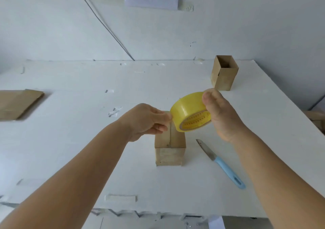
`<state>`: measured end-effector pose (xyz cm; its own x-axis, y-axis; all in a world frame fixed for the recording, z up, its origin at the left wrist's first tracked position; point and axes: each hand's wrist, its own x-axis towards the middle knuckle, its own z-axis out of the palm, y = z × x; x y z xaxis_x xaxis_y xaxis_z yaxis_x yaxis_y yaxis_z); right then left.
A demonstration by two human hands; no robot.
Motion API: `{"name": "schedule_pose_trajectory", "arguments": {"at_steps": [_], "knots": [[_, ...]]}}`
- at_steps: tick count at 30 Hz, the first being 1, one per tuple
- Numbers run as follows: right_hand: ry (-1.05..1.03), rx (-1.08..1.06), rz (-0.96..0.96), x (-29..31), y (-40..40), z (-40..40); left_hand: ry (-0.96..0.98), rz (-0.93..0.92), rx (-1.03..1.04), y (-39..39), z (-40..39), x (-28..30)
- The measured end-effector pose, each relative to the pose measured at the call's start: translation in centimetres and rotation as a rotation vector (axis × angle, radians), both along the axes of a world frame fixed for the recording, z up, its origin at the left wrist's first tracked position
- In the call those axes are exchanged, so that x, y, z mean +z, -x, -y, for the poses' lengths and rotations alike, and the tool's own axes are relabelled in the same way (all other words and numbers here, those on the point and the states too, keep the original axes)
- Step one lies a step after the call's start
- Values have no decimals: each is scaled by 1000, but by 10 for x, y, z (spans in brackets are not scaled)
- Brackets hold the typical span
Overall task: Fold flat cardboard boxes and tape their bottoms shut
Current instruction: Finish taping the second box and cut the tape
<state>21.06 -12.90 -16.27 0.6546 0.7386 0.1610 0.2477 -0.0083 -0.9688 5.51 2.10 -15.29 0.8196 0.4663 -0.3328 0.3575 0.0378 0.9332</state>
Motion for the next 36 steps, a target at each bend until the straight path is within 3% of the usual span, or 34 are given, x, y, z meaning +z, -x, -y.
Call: {"name": "schedule_pose_trajectory", "arguments": {"at_steps": [5, 12, 18, 21, 29, 36], "knots": [[-21, 77, 53, -2, 7, 12, -34, -121, -41, 10, 9, 7], [-52, 143, -150, 7, 9, 12, 16, -26, 52, 20, 19, -1], [-22, 105, -169, 7, 17, 8, -153, 1, 142, 22, 14, -9], [107, 61, 36, 4, 9, 11, -209, -61, 122, 27, 4, -11], [729, -96, 692, -8, -3, 17, -259, -137, 65, 29, -16, -28], [791, -38, 647, -19, -7, 17, -214, -128, 39, 31, -25, -44]]}}
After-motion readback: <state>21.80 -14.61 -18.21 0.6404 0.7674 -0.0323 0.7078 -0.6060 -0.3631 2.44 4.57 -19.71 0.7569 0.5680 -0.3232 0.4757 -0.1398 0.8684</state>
